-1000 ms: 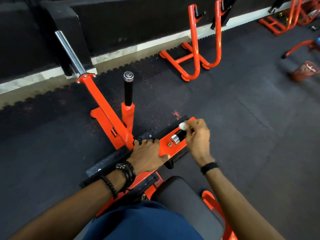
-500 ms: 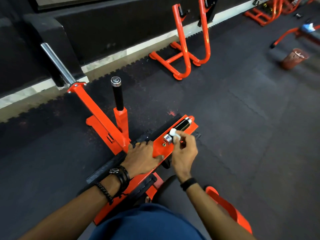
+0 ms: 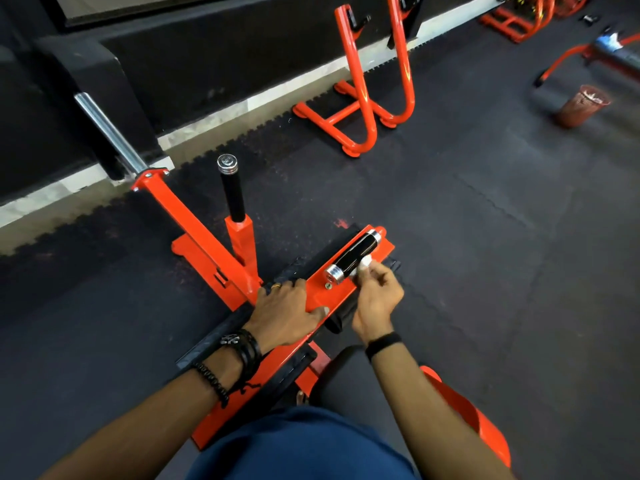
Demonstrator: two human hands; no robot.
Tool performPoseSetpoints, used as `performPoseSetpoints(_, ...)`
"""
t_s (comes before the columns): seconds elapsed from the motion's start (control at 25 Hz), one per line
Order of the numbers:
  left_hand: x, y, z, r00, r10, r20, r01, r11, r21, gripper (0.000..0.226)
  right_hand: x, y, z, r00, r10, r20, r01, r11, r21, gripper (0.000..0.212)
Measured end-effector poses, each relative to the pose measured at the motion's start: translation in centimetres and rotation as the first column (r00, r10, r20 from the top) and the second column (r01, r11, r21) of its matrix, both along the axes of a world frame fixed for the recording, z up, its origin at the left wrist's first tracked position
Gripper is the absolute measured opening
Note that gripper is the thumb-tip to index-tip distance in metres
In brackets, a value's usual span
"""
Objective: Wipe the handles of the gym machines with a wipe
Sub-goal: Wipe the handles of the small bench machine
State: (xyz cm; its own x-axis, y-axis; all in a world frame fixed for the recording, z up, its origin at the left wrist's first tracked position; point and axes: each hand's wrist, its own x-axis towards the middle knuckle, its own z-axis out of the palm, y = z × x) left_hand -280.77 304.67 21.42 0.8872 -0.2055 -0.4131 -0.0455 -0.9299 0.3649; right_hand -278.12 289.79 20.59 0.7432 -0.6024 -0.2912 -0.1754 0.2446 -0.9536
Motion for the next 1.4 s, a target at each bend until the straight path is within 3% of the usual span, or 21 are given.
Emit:
performPoseSetpoints(0.08, 0.0, 0.1, 0.0, 1.0, -0.002, -0.008, 0.002, 1.0, -0.011, 0.064, 3.6, -1.5, 1.2, 0.99, -0.101, -0.098, 0.125, 0.954, 0.274, 0.024)
performPoseSetpoints(0.16, 0.0, 0.1, -0.1, 1.0, -0.002, -0.011, 0.002, 1.0, -0.018, 0.062, 3.8, -1.5, 1.5, 0.985, -0.07, -0.158, 0.13, 0.903, 0.41, 0.029)
performPoseSetpoints(0.24, -0.1, 0.1, -0.3, 1.0, 0.009, 0.003, -0.009, 1.0, -0.023, 0.061, 1.4, -0.1, 0.1, 0.986, 0.106, -0.13, -0.025, 0.859, 0.511, 0.028)
performPoseSetpoints(0.32, 0.0, 0.0, -0.2, 1.0, 0.007, 0.017, -0.007, 1.0, -0.022, 0.061, -0.1, 0.7, -0.6, 0.97, 0.244, -0.004, -0.188, 0.757, 0.625, 0.03)
performPoseSetpoints(0.48, 0.0, 0.2, -0.4, 1.0, 0.0, -0.002, 0.0, 0.999, -0.04, 0.062, 4.2, -1.8, 0.1, 0.967, 0.253, 0.014, -0.211, 0.773, 0.598, 0.032)
performPoseSetpoints(0.68, 0.1, 0.1, -0.4, 1.0, 0.013, 0.016, -0.012, 0.999, -0.036, 0.058, -0.6, -0.8, -1.3, 0.926, 0.374, 0.053, -0.308, 0.664, 0.681, 0.029)
performPoseSetpoints(0.76, 0.1, 0.1, -0.5, 1.0, 0.004, 0.02, -0.003, 0.999, -0.043, 0.06, 1.2, -1.7, -1.2, 0.926, 0.374, -0.063, -0.276, 0.779, 0.562, 0.026)
performPoseSetpoints(0.84, 0.2, 0.3, -0.7, 1.0, -0.01, 0.017, 0.011, 0.999, -0.048, 0.06, 4.0, -3.2, -0.9, 0.954, 0.229, -0.194, -0.141, 0.912, 0.385, 0.028)
performPoseSetpoints(0.96, 0.3, 0.4, -1.0, 1.0, -0.013, 0.007, 0.014, 0.998, -0.066, 0.061, 4.4, -2.4, -0.7, 0.979, 0.015, -0.206, 0.031, 0.976, 0.215, 0.028)
performPoseSetpoints(1.04, 0.3, 0.4, -1.3, 1.0, -0.003, 0.016, 0.004, 0.997, -0.078, 0.061, 1.4, -0.3, -1.2, 0.985, -0.062, -0.162, 0.063, 0.998, 0.0, 0.022)
performPoseSetpoints(1.16, 0.2, 0.4, -1.5, 0.999, -0.002, 0.046, 0.006, 0.997, -0.071, 0.059, -2.7, 1.5, -1.4, 0.999, 0.053, -0.004, -0.051, 0.934, -0.353, 0.014)
performPoseSetpoints(1.32, 0.3, 0.5, -1.4, 0.998, -0.028, 0.051, 0.032, 0.997, -0.068, 0.062, 3.2, -2.1, 1.2, 0.99, -0.027, 0.137, 0.101, 0.818, -0.567, 0.01)
performPoseSetpoints(1.4, 0.3, 0.6, -1.5, 0.998, -0.034, 0.057, 0.037, 0.997, -0.066, 0.063, 4.3, -2.4, 2.0, 0.992, 0.051, 0.114, 0.036, 0.757, -0.652, 0.012)
